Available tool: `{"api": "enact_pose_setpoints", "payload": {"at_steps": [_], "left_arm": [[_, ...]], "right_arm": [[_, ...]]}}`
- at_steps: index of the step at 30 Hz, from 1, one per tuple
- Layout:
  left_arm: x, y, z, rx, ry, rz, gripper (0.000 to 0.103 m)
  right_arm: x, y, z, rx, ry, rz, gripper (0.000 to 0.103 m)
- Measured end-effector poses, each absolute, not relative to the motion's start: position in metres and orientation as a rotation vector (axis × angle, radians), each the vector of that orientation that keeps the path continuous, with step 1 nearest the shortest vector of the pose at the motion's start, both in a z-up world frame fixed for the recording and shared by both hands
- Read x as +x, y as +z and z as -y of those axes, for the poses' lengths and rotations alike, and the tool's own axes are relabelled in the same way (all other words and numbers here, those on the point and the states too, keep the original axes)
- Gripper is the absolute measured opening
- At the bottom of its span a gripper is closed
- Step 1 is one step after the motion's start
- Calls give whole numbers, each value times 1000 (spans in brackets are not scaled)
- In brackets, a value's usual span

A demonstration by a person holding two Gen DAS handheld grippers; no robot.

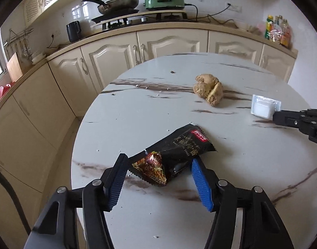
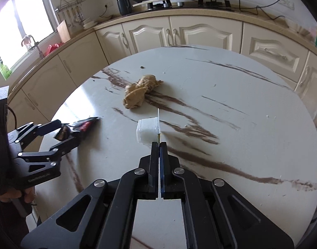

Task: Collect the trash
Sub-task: 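Carry the wrapper and white box over the blue bin and open both grippers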

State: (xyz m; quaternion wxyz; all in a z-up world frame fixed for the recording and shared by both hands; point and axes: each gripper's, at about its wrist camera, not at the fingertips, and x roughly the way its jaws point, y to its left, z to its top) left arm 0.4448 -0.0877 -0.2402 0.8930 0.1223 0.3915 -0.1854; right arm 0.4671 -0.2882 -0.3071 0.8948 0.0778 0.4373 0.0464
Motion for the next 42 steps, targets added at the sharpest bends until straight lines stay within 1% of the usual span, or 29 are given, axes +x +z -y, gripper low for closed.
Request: {"api": "enact_pose_setpoints", "payload": {"at_steps": [2,3,4,9,12,14,18,19,20,32,37,42], "left_arm": [[442,-242,92,262,-389,-801,54],[441,-243,93,258,-410,-801,31],[442,-243,90,249,-419,-799,28],[450,-246,86,199,-428,-822,26],[451,-244,78,152,-447,-830,23],[448,-242,75,124,-466,-835,17],[441,-233,71,97,-490,-830,12],[438,-232,71,91,-497,-828,9],[436,-230,70,88,-499,-823,4],[400,-217,48,50,-535,-790,0],[382,-204,26,12,-533,-768,0],[363,-195,-12,-23,-491,-744,0]], "right_arm": [[466,-305,285,159,103,-905,2],[465,-304,284,156,103,-900,2],[465,-303,283,158,103,-899,2],[462,-299,277,159,117,-885,2],[458,-297,272,158,126,-883,2],[455,-294,270,158,130,-876,2],[449,-286,261,156,144,-864,2],[448,-284,258,155,149,-860,2],[446,-282,255,152,153,-855,2],[434,-263,208,112,210,-832,2],[430,-255,185,95,239,-820,2],[430,-247,146,72,297,-806,2]]}}
